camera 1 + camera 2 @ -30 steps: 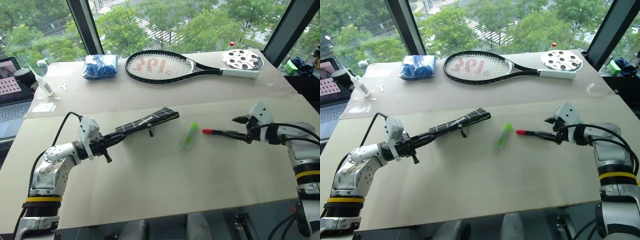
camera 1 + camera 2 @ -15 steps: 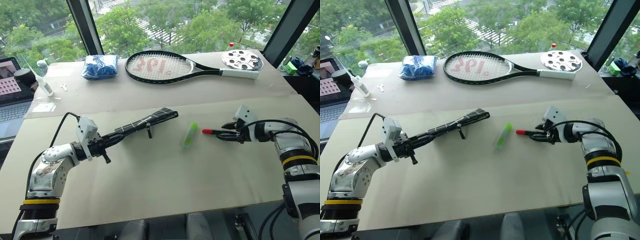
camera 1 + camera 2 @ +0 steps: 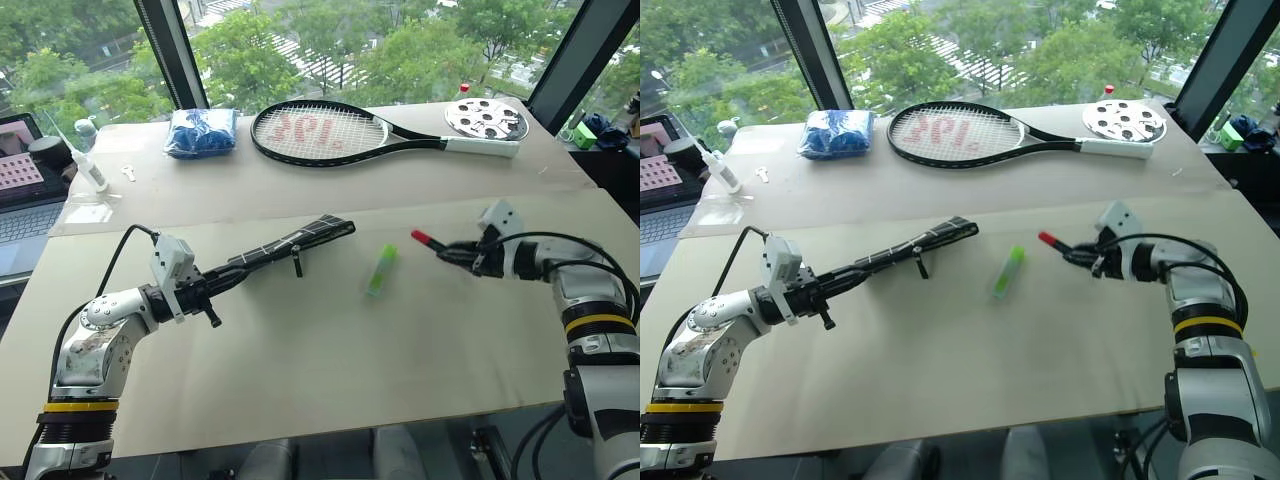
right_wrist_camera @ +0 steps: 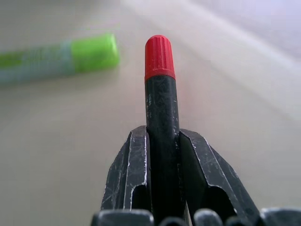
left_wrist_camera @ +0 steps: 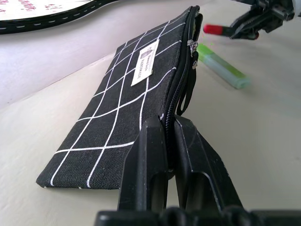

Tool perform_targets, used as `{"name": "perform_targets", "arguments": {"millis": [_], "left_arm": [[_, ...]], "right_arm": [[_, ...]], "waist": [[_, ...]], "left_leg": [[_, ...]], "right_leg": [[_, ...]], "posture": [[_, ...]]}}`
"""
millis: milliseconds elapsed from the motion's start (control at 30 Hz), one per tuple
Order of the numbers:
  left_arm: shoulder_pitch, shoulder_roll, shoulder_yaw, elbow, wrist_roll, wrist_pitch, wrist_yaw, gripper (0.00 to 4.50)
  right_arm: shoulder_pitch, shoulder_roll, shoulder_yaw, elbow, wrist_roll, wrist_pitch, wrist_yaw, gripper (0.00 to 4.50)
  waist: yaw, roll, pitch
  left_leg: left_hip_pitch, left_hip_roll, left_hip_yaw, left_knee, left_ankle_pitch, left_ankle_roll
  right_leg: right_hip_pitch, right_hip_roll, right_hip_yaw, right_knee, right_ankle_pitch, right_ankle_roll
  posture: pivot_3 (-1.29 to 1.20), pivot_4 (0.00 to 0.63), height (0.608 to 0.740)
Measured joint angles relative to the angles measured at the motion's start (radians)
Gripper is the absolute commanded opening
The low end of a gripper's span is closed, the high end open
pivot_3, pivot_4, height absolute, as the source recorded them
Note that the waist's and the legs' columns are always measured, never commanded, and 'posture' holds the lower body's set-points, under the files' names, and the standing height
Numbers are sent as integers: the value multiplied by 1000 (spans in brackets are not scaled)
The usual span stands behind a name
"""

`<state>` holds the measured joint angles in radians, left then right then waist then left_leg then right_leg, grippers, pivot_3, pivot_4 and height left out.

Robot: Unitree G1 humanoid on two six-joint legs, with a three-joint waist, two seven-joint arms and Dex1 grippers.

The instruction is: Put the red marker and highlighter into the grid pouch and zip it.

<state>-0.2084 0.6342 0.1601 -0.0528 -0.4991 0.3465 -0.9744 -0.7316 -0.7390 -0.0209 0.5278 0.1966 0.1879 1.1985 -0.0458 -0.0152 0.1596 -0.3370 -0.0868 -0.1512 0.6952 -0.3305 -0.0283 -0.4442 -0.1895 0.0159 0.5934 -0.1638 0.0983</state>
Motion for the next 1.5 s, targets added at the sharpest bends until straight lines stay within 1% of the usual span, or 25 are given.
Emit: {"name": "perform_targets", "arguments": {"millis": [33,67,100,133,167,267,333,533,700,833,1200,1367,1500], "left_arm": [[-1,0,-1,0,0,0,-1,0],[-2,0,-3,-1,0,-1,-3,0],[-2,0,-4,0,2,-2,-5,0],[-2,0,-4,0,2,-3,-6,0],[-1,0,-5,3,5,-5,-8,0],[-1,-5,-11,4,8,-16,-10,0],[-1,-12,-19,5,11,-18,-12,0],[-1,-29,-34,5,14,-22,-12,0],[-1,-36,-41,5,24,-24,-11,0],[-1,-50,-45,4,26,-24,-5,0],[2,-60,-55,-5,26,-23,13,0],[2,-61,-56,-11,26,-23,15,0],[2,-61,-60,-11,26,-23,13,0]], "right_arm": [[9,-8,-1,-80,22,28,10,517],[34,-33,7,-212,33,55,30,517],[63,-64,26,-339,29,71,47,517],[76,-82,44,-395,21,72,51,517],[101,-109,88,-497,-15,71,60,517],[120,-113,196,-635,-83,70,58,517],[114,-105,227,-676,-113,72,42,517],[57,-57,286,-708,-165,98,13,517],[4,-44,291,-703,-176,110,9,517],[-28,-33,296,-656,-224,109,-32,517],[-70,35,370,-538,-361,95,-123,517],[-112,56,393,-490,-413,47,-139,517],[-127,104,450,-480,-469,-28,-147,517]], "waist": [[0,0,0],[2,0,0],[5,0,0],[7,0,0],[8,0,0],[12,0,0],[15,0,0],[21,0,0],[27,0,0],[29,0,0],[27,0,0],[25,0,0],[20,0,0]], "left_leg": [[0,0,0,0,0,0],[0,0,-1,0,0,0],[0,0,-1,0,0,0],[0,0,-1,0,0,0],[0,0,-1,1,-1,0],[0,0,0,2,0,0],[0,0,0,2,0,0],[0,0,0,2,0,0],[0,0,0,2,0,0],[0,0,0,1,0,0],[0,0,0,1,0,0],[0,0,0,1,0,0],[0,0,0,1,0,0]], "right_leg": [[0,0,0,0,0,0],[0,0,0,0,0,0],[0,0,-1,0,0,0],[0,0,-1,0,0,0],[1,0,-1,0,0,0],[1,0,-1,0,0,0],[1,0,-1,0,0,0],[1,0,-1,-1,0,0],[1,0,-1,-1,0,0],[1,0,-1,-1,0,0],[1,0,-1,-1,0,0],[0,0,-1,-1,0,0],[0,0,-1,-1,0,0]], "posture": [[0,150,740],[0,150,740],[0,150,740],[0,150,740],[0,150,740],[0,150,740],[0,150,740],[0,150,740],[0,150,740],[0,150,740],[0,150,740],[0,150,740],[0,150,740]]}}
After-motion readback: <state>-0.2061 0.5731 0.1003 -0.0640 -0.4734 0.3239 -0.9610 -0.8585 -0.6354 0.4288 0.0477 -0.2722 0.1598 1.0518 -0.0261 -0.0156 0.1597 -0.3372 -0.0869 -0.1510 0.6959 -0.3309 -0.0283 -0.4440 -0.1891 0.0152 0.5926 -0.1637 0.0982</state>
